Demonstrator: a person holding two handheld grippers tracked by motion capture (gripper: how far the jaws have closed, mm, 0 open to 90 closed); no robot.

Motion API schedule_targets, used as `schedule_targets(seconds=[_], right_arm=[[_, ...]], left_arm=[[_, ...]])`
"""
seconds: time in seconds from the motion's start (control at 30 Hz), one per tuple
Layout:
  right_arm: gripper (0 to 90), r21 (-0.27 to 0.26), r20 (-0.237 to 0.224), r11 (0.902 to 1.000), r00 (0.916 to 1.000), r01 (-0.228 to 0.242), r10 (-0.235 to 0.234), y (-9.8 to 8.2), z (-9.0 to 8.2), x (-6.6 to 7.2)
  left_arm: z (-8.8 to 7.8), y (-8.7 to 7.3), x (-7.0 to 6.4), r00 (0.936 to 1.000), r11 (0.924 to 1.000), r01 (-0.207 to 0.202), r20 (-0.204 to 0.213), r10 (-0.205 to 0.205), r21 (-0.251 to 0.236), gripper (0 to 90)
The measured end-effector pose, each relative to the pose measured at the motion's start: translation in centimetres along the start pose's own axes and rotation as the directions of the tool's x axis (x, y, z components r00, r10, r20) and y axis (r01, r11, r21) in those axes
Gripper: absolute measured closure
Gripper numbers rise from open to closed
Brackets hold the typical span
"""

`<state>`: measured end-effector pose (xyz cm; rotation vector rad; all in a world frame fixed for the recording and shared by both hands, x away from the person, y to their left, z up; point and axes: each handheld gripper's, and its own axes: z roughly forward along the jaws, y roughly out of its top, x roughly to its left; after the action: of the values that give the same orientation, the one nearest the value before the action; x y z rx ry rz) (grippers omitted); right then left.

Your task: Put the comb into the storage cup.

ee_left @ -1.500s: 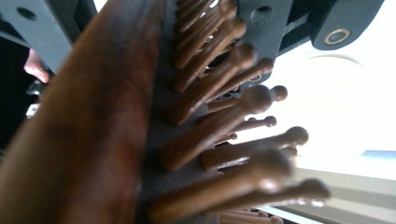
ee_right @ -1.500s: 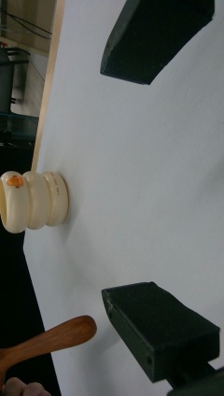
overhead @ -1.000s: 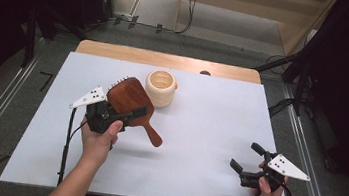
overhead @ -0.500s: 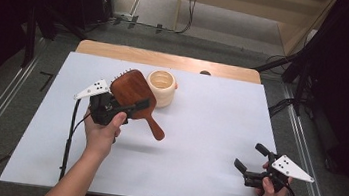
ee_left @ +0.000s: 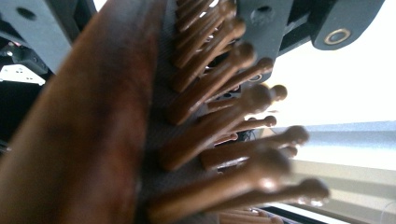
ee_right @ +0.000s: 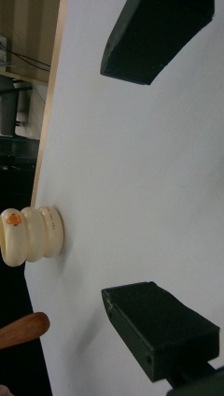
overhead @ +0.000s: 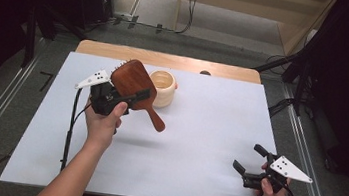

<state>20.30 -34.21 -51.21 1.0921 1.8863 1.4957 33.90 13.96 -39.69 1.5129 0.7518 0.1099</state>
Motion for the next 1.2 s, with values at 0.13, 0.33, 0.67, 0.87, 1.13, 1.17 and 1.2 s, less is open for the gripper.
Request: schedule_targets(seconds=[0.13,0.33,0.67,0.87,1.13,1.17,1.2], right_arm=[[0.0,0.000,-0.001,1.0000,1.0000,-0.004,0.004,-0.1,0.1,0.0],[0.0,0.001,-0.008,1.0000,1.0000,-0.003,0.003,-0.1,0.1,0.0],[0.0,-0.001,-0.016,1.0000,0.9998,-0.009,0.009,-0.1,0.1,-0.1],[0.0,-0.005,-0.018,0.9999,0.9997,-0.016,0.016,-0.2,0.0,-0.2],[0.0,0.000,-0.019,1.0000,0.9998,-0.007,0.007,-0.2,0.2,0.0],[0.0,0.000,-0.020,1.0000,0.9998,-0.006,0.006,-0.2,0.2,0.0],[0.0,0.000,-0.019,1.0000,0.9998,-0.007,0.007,-0.2,0.2,0.0]], left_arm=[[0.2,0.3,0.2,1.0000,1.0000,0.003,-0.001,-0.003,-0.005,57.8],[0.6,1.1,0.3,0.9999,0.9999,-0.011,-0.008,0.011,-0.004,57.8],[1.5,2.3,0.7,0.9999,0.9998,-0.010,-0.011,0.010,-0.019,57.8],[2.0,2.6,1.1,0.9998,0.9997,-0.016,-0.015,0.016,-0.017,57.9],[2.7,3.6,1.4,0.9995,0.9994,-0.027,-0.015,0.026,-0.021,57.8],[2.8,3.8,1.4,0.9995,0.9993,-0.025,-0.018,0.025,-0.027,57.9],[2.8,4.0,1.5,0.9995,0.9992,-0.026,-0.018,0.025,-0.029,57.9]])
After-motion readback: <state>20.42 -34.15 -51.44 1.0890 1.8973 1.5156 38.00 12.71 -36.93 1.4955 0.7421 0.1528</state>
